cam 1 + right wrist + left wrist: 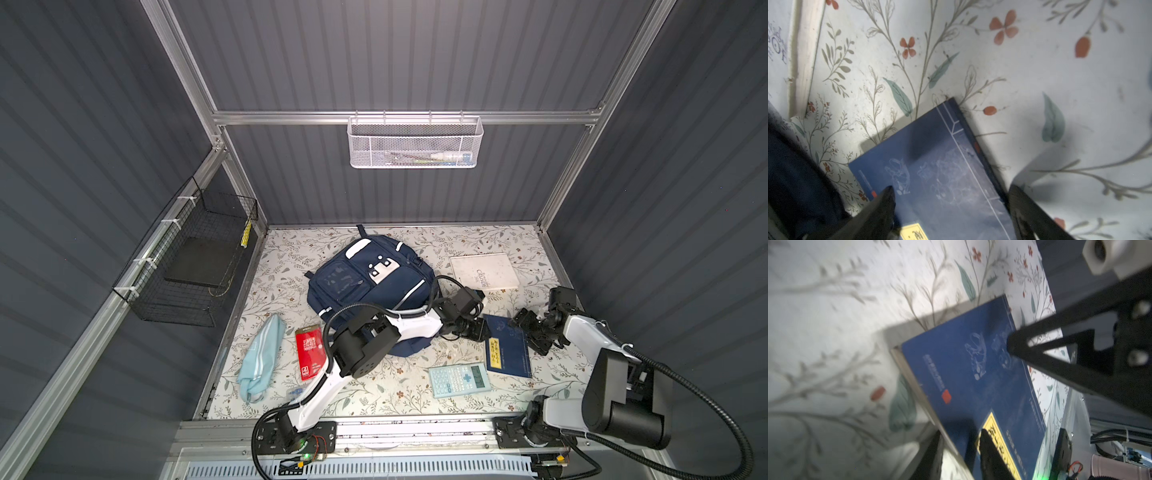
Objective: Pack the student bag
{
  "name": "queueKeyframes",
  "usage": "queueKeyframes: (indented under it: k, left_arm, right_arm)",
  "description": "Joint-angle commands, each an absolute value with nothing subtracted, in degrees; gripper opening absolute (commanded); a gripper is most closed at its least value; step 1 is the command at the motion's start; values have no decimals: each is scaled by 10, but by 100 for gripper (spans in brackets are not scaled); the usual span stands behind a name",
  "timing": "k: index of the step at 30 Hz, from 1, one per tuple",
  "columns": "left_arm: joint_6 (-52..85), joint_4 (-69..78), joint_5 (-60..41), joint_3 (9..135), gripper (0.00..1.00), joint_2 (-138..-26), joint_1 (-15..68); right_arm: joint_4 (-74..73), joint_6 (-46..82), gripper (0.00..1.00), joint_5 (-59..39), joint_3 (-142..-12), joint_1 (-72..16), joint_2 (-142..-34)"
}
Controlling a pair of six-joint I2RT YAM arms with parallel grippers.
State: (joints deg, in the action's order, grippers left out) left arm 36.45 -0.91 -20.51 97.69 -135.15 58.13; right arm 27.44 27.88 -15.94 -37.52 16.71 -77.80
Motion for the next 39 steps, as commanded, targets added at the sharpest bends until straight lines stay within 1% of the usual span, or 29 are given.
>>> queueKeyframes:
  k: [1,2,3,5,7,8,10,11,12,15,17,19,22,24,25,26,28,31,32,36,37,39]
  left_arm:
    - [336,-80,-193,1031,31,-1389,541]
    - [323,-95,-173,1052,31,-1392,538]
    - [320,-106,-180,1075,31,-1403,534]
    - [328,-107,-211,1109,32,-1424,527]
    - [318,-137,-205,1145,33,-1439,524]
    - [318,-136,-203,1140,33,-1435,523]
    - [323,-112,-194,1084,34,-1396,525]
    - [328,-94,-172,1044,37,-1367,530]
    - [343,-71,-178,1004,42,-1342,535]
    - [362,-21,-166,917,59,-1286,564]
    - [375,-4,-177,901,63,-1280,575]
    - [384,2,-184,897,64,-1287,586]
    - [403,26,-206,892,57,-1307,597]
    - [416,40,-226,908,48,-1334,600]
    - [422,46,-231,913,45,-1343,600]
    - [427,48,-237,922,41,-1355,600]
    - [423,41,-231,939,30,-1368,597]
    - [413,13,-220,980,23,-1384,583]
    - [406,-2,-213,997,20,-1391,575]
    - [375,-65,-193,1065,19,-1406,551]
    - [362,-80,-167,1073,22,-1403,550]
    - [343,-99,-158,1073,30,-1389,551]
  right_arm:
    - [298,275,85,-185,-355,165,-802]
    - [289,276,84,-204,-353,163,-796]
    - [284,278,84,-213,-351,163,-787]
    - [283,277,85,-209,-350,163,-779]
    - [283,279,86,-200,-346,164,-771]
    - [281,283,87,-179,-340,164,-765]
    - [289,286,88,-160,-329,168,-762]
    - [290,289,88,-155,-323,171,-764]
    - [290,292,88,-154,-322,172,-766]
    - [272,305,88,-163,-321,171,-775]
    - [267,303,88,-169,-321,169,-786]
    - [262,300,88,-166,-315,169,-791]
    - [258,301,87,-166,-305,169,-783]
    - [259,300,85,-173,-305,169,-775]
    - [260,299,83,-176,-307,169,-776]
    - [259,295,81,-180,-307,169,-780]
    - [255,291,80,-186,-311,169,-791]
    - [243,289,79,-186,-318,169,-799]
    - [237,288,78,-213,-321,169,-801]
    - [234,288,75,-232,-340,164,-811]
    - [239,287,75,-233,-340,162,-810]
    - [255,285,76,-221,-336,162,-799]
